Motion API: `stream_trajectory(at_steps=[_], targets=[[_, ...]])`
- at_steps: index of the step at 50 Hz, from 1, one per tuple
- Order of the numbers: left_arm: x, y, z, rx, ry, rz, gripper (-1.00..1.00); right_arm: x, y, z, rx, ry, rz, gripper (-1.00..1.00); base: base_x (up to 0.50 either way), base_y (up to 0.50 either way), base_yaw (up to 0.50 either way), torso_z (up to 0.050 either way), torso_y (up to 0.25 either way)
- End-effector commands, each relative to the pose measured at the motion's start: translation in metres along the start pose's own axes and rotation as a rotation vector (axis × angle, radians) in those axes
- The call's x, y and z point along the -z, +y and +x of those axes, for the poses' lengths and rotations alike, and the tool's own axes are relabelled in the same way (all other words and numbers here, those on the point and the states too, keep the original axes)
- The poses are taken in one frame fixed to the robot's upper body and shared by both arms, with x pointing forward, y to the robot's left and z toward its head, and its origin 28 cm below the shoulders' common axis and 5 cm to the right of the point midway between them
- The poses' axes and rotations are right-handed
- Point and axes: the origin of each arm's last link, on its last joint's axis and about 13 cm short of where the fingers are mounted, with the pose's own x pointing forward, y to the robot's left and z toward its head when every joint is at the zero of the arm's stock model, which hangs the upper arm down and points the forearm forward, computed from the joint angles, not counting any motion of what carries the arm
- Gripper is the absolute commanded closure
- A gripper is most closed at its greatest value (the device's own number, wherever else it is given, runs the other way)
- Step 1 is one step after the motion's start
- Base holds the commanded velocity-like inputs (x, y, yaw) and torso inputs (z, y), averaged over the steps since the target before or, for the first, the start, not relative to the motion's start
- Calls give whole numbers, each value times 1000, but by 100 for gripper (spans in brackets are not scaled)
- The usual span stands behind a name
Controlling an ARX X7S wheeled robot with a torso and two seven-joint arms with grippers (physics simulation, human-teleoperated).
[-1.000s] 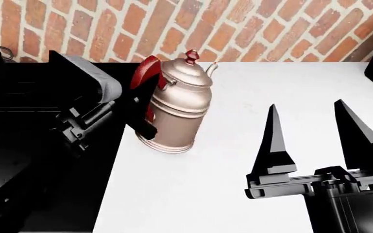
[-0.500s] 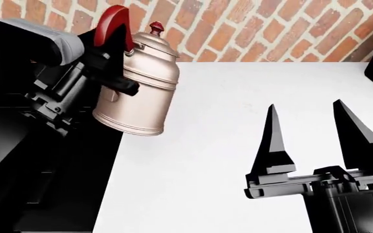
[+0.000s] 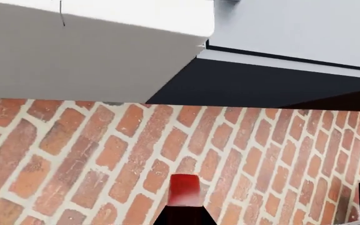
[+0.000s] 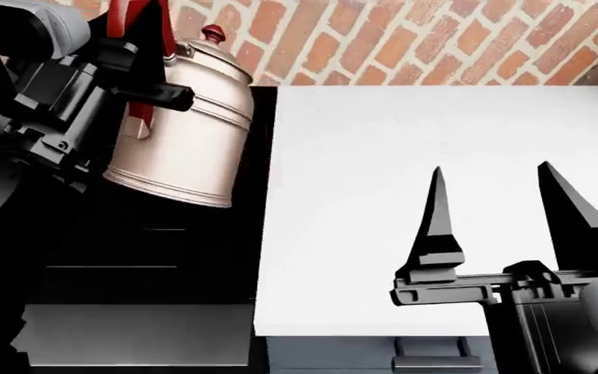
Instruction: Pick the kettle from the counter and place it on a stove burner. Then turn the burner on.
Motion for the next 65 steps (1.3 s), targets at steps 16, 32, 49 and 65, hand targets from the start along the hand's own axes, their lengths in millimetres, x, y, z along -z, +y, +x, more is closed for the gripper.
stream_trajectory(at_steps=[16, 32, 49, 65], targets=[[-8, 4, 3, -49, -28, 12, 100, -1, 2, -1, -13, -15, -49, -100, 354, 439, 0, 0, 1], [-6, 0, 14, -46, -19, 25, 100, -2, 0, -3, -38, -39, 34, -100, 48, 187, 0, 0, 1], [27, -10, 67, -93, 14, 50, 100, 1, -1, -2, -49, -46, 52, -100, 0, 0, 0, 0, 1], [64, 0, 76, -122, 63, 23, 100, 15, -4, 8, -42, -9, 65, -100, 0, 0, 0, 0, 1]])
